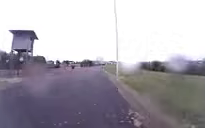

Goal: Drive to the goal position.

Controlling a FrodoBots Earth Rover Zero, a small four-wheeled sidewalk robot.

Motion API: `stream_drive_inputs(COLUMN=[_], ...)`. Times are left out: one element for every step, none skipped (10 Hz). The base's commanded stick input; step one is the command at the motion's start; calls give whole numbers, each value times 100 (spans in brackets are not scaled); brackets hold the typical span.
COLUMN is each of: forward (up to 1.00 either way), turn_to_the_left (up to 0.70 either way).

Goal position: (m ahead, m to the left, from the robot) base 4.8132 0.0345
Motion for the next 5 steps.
stream_drive_inputs(forward=[100, 100, 100, 100, 100], turn_to_the_left=[0, 0, 0, 0, 0])
